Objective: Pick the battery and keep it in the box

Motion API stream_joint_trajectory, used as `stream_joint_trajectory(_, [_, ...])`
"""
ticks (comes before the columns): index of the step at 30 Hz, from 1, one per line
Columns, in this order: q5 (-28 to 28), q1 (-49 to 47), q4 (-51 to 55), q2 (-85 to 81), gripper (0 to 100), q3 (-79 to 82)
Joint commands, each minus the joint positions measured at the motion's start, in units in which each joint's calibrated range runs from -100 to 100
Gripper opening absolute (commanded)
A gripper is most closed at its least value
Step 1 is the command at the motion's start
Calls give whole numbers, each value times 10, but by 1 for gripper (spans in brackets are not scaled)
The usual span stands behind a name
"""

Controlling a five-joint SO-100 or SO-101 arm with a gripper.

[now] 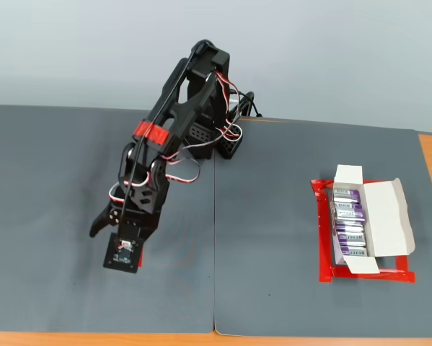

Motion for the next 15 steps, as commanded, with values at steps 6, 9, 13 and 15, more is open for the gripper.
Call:
stream_joint_trajectory(6, [-2,-7,-20,22,35,-25])
stream_joint_trajectory(9, [-1,-7,-31,32,35,-25])
stream_joint_trajectory(13, [0,-6,-31,40,35,-25])
stream_joint_trajectory(15, [0,-6,-31,44,35,-25])
